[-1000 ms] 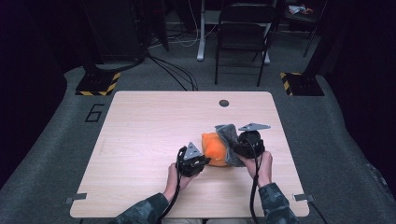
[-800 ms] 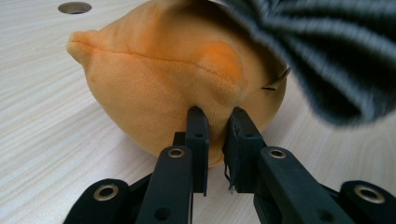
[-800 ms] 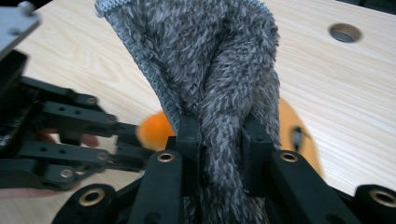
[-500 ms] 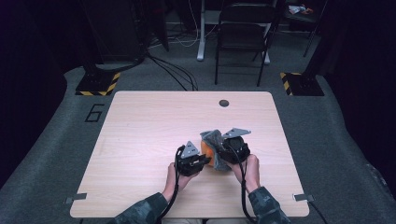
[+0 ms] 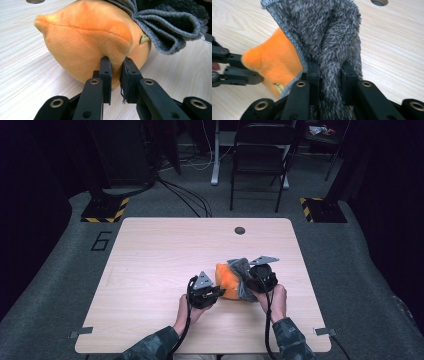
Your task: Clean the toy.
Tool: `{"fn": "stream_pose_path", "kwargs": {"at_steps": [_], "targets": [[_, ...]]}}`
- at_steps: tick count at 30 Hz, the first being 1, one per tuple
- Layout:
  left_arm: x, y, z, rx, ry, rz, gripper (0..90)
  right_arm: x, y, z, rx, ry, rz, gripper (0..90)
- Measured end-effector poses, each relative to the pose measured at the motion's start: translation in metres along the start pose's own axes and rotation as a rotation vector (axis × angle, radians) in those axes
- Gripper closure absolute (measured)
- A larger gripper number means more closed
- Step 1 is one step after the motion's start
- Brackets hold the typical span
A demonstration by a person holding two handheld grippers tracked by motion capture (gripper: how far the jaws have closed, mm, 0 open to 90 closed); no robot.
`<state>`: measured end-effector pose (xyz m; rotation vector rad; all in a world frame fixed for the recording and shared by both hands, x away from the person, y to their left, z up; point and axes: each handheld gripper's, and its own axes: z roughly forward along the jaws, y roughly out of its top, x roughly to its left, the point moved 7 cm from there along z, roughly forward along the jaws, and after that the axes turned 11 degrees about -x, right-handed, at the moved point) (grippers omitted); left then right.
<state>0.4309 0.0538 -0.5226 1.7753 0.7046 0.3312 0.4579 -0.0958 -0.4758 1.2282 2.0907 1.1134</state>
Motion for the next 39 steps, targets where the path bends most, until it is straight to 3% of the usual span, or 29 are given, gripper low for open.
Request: {"fn": "stream_pose_path", "kwargs": {"at_steps": [12, 25, 32, 34, 36, 37, 39], "targets": [[0.002, -0.002, 0.0, 0.012, -0.006, 0.002, 80.0, -0.027, -0.014, 0.005, 0.029, -0.042, 0.052, 73.6], [0.002, -0.002, 0.0, 0.011, -0.004, 0.003, 79.9, -0.041, -0.025, 0.01, 0.064, -0.074, 0.076, 73.6], [0.002, -0.002, 0.0, 0.011, -0.003, 0.0, 79.9, -0.052, -0.041, 0.019, 0.119, -0.099, 0.094, 73.5], [0.002, -0.002, 0.0, 0.01, -0.004, 0.002, 79.9, -0.053, -0.047, 0.021, 0.164, -0.112, 0.113, 73.4], [0.002, -0.002, -0.001, 0.01, -0.006, -0.008, 79.8, -0.058, -0.057, 0.028, 0.198, -0.116, 0.084, 73.4], [0.003, -0.002, -0.001, 0.007, -0.004, -0.007, 79.8, -0.059, -0.061, 0.03, 0.219, -0.119, 0.1, 73.4], [0.003, -0.002, -0.001, 0.007, -0.004, -0.008, 79.8, -0.062, -0.061, 0.03, 0.206, -0.11, 0.123, 73.5]]}}
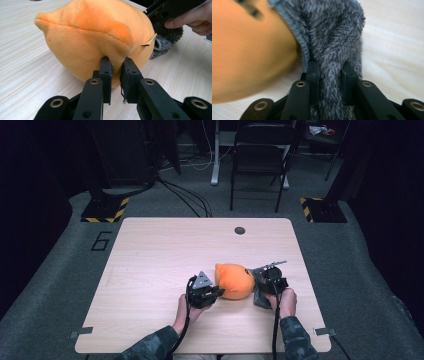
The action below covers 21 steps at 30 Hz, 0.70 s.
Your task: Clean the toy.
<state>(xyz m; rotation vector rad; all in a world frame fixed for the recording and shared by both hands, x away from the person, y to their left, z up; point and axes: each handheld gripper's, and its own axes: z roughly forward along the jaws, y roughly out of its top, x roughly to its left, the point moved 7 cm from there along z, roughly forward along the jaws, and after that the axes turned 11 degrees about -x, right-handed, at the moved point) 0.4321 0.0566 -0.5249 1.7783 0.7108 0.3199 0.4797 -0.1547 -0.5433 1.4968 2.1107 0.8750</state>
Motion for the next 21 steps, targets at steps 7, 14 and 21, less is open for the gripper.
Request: {"fn": "stream_pose_path", "kwargs": {"at_steps": [7, 14, 21], "targets": [[-0.001, 0.001, 0.0, -0.001, -0.002, 0.006, 79.7, 0.01, 0.038, -0.049, -0.173, 0.058, 0.009, 73.4], [-0.001, 0.001, 0.0, -0.006, 0.001, 0.014, 79.5, 0.056, 0.056, -0.071, -0.238, 0.172, -0.071, 73.3], [-0.002, 0.001, 0.0, -0.002, -0.003, 0.024, 79.5, 0.112, 0.053, -0.061, -0.231, 0.244, -0.185, 73.2]]}}
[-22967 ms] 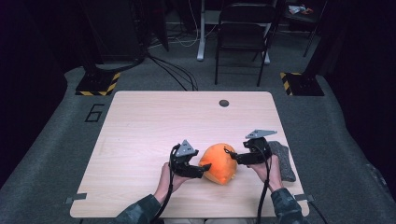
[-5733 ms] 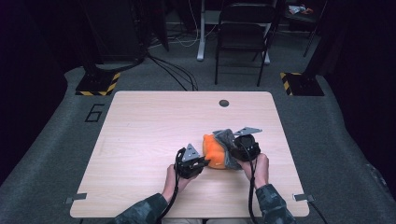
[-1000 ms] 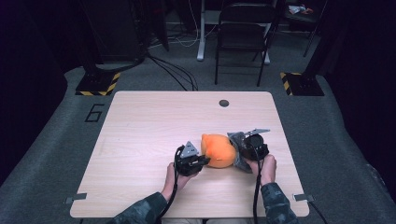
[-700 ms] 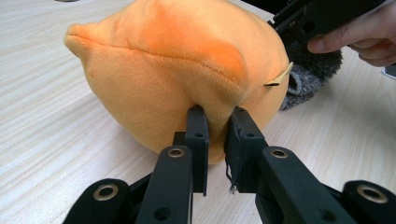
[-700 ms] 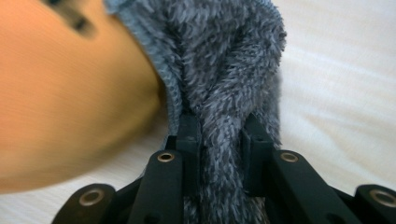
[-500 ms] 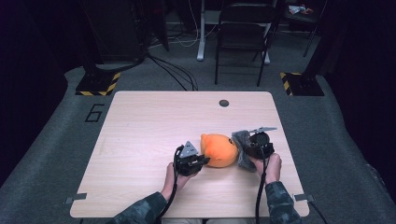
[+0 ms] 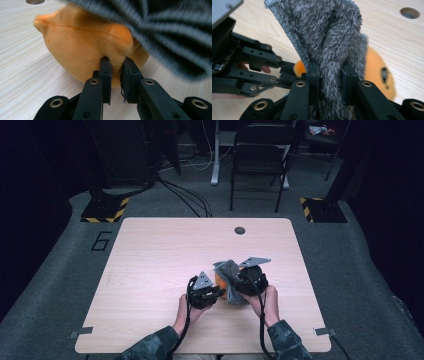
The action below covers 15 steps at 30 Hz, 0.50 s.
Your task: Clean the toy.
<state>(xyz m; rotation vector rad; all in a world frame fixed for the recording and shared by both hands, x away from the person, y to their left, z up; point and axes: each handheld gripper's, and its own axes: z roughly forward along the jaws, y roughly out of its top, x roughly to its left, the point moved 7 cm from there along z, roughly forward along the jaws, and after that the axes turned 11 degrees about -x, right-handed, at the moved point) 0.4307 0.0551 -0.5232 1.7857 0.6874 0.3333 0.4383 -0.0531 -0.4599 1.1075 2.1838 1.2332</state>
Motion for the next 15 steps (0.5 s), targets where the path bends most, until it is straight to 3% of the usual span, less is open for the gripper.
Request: {"fn": "stream_pose_path", "kwargs": {"at_steps": [5, 7, 8, 12, 15], "targets": [[0.001, 0.0, 0.001, -0.005, 0.004, -0.003, 79.6, -0.007, -0.004, 0.002, 0.013, -0.051, -0.018, 73.3], [0.001, -0.001, 0.001, -0.004, 0.003, -0.008, 79.6, -0.01, -0.005, 0.002, 0.016, -0.051, -0.015, 73.3], [0.001, -0.001, 0.001, -0.001, 0.002, -0.01, 79.6, -0.017, -0.008, 0.001, 0.024, -0.076, -0.009, 73.3], [0.001, -0.001, 0.001, -0.001, 0.001, -0.009, 79.6, -0.029, -0.011, 0.0, 0.026, -0.098, 0.007, 73.3], [0.001, -0.001, 0.001, -0.002, -0.002, -0.012, 79.6, -0.044, -0.017, -0.001, 0.039, -0.116, 0.045, 73.3]]}}
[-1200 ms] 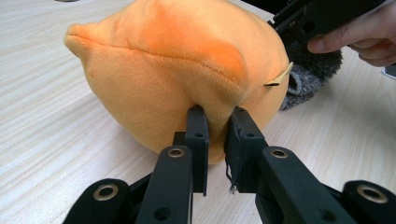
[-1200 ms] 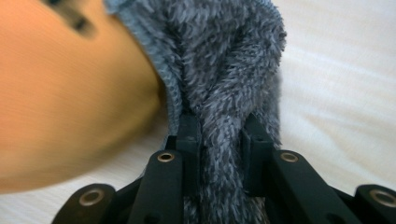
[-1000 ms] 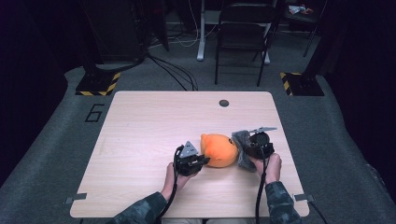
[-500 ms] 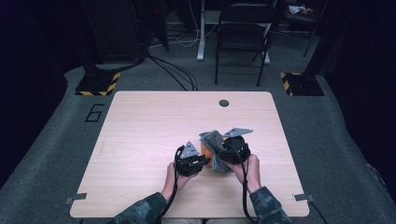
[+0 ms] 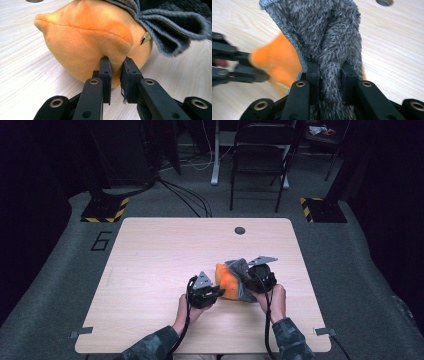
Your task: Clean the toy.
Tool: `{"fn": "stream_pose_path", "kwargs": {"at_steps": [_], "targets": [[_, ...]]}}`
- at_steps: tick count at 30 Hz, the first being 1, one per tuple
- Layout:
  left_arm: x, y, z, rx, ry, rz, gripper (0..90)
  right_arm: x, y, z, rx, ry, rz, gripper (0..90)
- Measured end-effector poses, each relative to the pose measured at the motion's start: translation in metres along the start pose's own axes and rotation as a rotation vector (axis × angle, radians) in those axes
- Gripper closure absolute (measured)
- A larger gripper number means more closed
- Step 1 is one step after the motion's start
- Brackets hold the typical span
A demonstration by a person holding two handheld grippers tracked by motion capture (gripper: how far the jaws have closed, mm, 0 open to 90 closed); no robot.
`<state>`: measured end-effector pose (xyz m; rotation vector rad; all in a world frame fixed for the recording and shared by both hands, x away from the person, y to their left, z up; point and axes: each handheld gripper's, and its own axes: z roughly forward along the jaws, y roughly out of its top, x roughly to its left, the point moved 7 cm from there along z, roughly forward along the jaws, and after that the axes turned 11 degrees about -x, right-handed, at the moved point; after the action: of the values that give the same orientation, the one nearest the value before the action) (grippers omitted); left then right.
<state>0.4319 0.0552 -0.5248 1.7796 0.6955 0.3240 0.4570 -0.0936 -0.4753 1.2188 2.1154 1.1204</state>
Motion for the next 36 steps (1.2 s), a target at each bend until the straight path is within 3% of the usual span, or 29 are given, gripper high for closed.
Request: {"fn": "stream_pose_path", "kwargs": {"at_steps": [10, 16, 18, 22, 25, 28, 30, 34, 36], "targets": [[0.0, 0.0, 0.0, 0.003, -0.003, 0.004, 79.6, -0.032, -0.017, 0.005, 0.041, -0.055, 0.066, 73.3], [-0.001, 0.0, 0.0, 0.004, -0.003, 0.007, 79.5, -0.043, -0.027, 0.01, 0.07, -0.075, 0.088, 73.2], [0.0, 0.0, 0.0, 0.005, -0.003, 0.006, 79.6, -0.048, -0.032, 0.013, 0.088, -0.1, 0.071, 73.2], [0.0, 0.0, 0.0, 0.002, -0.002, 0.004, 79.5, -0.054, -0.042, 0.018, 0.121, -0.116, 0.1, 73.2], [0.001, 0.0, -0.001, -0.001, -0.001, -0.007, 79.4, -0.062, -0.056, 0.024, 0.188, -0.137, 0.114, 73.1], [0.002, 0.0, -0.001, -0.002, -0.002, -0.012, 79.2, -0.067, -0.053, 0.019, 0.173, -0.148, 0.129, 73.1], [0.001, 0.0, -0.001, -0.004, -0.003, -0.014, 79.1, -0.069, -0.04, 0.01, 0.11, -0.14, 0.12, 73.1], [0.002, 0.0, -0.001, -0.005, -0.001, -0.009, 78.7, -0.053, -0.011, -0.011, 0.012, -0.095, 0.102, 73.1], [0.002, 0.0, -0.001, -0.006, -0.002, -0.004, 78.2, -0.04, -0.005, -0.012, 0.001, -0.048, 0.087, 73.1]]}}
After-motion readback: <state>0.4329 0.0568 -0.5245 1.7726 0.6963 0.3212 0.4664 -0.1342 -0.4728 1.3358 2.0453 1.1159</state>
